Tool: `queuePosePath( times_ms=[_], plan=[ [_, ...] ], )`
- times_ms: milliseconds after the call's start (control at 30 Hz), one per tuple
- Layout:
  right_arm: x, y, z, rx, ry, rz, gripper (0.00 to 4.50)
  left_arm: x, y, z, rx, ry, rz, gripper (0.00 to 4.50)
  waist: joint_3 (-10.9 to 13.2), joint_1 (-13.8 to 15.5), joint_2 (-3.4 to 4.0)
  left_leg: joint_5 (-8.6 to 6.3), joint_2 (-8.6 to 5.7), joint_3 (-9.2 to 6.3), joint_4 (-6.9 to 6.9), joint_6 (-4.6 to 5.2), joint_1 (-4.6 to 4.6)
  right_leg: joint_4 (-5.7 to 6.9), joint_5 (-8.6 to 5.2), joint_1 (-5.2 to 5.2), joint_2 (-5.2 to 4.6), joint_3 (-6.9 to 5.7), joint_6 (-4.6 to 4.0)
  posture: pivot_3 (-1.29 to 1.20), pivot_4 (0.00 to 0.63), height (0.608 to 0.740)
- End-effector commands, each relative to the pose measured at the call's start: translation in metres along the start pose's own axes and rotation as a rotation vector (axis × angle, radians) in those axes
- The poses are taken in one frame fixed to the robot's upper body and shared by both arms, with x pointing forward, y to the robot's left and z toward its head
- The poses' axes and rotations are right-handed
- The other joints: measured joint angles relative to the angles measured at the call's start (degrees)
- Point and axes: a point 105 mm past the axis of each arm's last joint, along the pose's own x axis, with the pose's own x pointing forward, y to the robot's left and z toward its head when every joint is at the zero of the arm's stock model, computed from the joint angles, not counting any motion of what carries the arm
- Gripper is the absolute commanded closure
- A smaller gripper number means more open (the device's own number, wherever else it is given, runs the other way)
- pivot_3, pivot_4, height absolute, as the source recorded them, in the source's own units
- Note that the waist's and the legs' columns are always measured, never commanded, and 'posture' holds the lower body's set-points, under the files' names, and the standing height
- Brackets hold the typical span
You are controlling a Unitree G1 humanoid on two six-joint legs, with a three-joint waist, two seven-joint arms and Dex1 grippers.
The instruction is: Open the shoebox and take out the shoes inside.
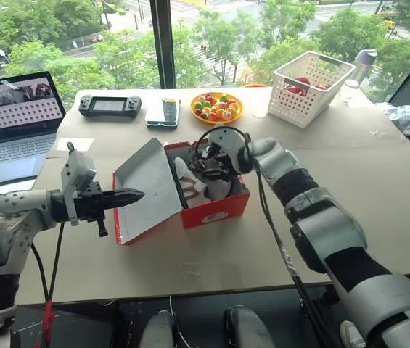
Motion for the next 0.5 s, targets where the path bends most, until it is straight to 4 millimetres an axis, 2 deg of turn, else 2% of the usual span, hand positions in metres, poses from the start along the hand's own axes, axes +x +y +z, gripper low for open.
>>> queuePosePath(
  times_ms=[33, 133, 233, 433, 500],
  plan=[
    [0.003, 0.001, -0.006, -0.004, 0.017, 0.000, 2.10, -0.004, -0.001, 0.012, 0.039, -0.016, 0.014, 4.50, 0.0, 0.0, 0.00, 0.00, 0.01, 0.00, 0.00, 0.00, 0.04, 0.00, -0.01, 0.02, 0.02, 0.03, -0.01, 0.00, 0.150, 0.733],
    [0.003, 0.002, -0.005, -0.001, 0.014, -0.001, 3.16, -0.004, -0.001, 0.012, 0.038, -0.017, 0.013, 4.50, 0.0, -0.1, 0.00, 0.00, 0.03, 0.03, -0.02, 0.00, 0.07, 0.00, -0.01, 0.02, 0.10, 0.19, -0.03, 0.00, 0.150, 0.733],
    [0.005, 0.003, -0.004, 0.004, 0.008, -0.004, 4.01, -0.003, -0.002, 0.012, 0.037, -0.016, 0.013, 4.50, 0.0, -0.1, 0.00, -0.01, 0.06, 0.04, -0.02, 0.00, 0.08, 0.01, 0.01, 0.02, 0.18, 0.27, -0.06, 0.00, 0.150, 0.733],
    [0.007, 0.007, 0.001, 0.010, -0.012, 0.009, 4.01, -0.003, -0.002, 0.012, 0.037, -0.014, 0.013, 4.50, 0.0, -0.2, -0.01, -0.01, 0.10, 0.08, -0.02, 0.00, 0.17, 0.02, -0.01, 0.02, 0.25, 0.42, -0.03, 0.00, 0.150, 0.733],
    [0.003, 0.003, 0.009, 0.021, -0.036, 0.000, 4.01, -0.002, -0.002, 0.013, 0.037, -0.013, 0.011, 4.50, 0.0, -0.2, -0.01, -0.01, 0.11, 0.07, -0.03, 0.00, 0.17, 0.02, -0.01, 0.02, 0.29, 0.45, -0.03, 0.00, 0.150, 0.733]
  ],
)
